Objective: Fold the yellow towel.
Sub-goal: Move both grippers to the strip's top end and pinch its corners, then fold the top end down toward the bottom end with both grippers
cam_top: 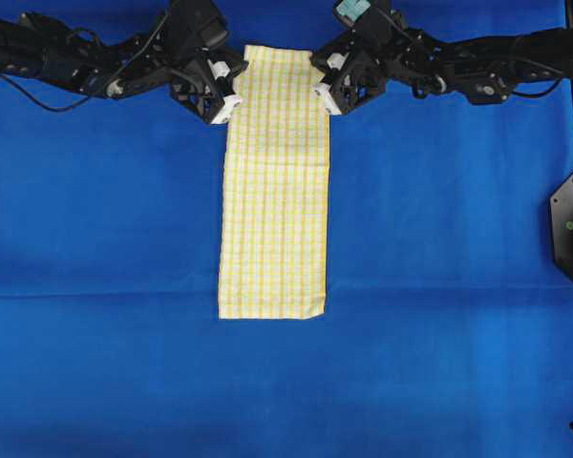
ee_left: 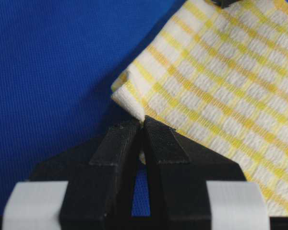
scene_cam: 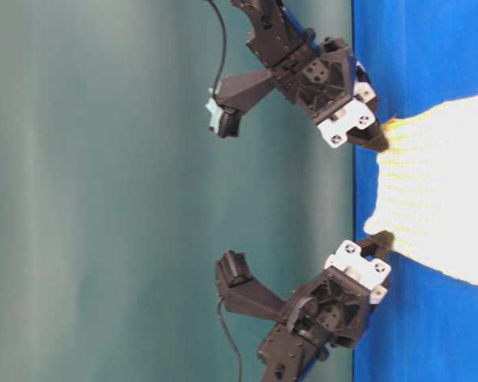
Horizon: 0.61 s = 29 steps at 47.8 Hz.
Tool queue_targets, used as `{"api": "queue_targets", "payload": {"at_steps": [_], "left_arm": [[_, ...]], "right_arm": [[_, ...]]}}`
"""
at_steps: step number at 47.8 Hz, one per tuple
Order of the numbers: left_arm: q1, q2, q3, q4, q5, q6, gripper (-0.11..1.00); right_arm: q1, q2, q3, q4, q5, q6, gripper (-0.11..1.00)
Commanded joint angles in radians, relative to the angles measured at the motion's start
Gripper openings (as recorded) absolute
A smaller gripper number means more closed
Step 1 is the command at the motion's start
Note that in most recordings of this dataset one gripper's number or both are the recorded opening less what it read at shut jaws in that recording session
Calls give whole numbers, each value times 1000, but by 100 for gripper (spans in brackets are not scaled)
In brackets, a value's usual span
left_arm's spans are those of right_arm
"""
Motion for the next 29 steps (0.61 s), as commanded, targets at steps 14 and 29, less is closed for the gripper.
{"api": "queue_targets", "payload": {"at_steps": [14, 29], "left_arm": [[-12, -104, 9, 2, -6, 3, 1], [-54, -150, 86, -2, -11, -9, 1]], "right_arm": [[0, -112, -2, -3, 35, -23, 8], [57, -169, 49, -3, 37, -21, 8]]}}
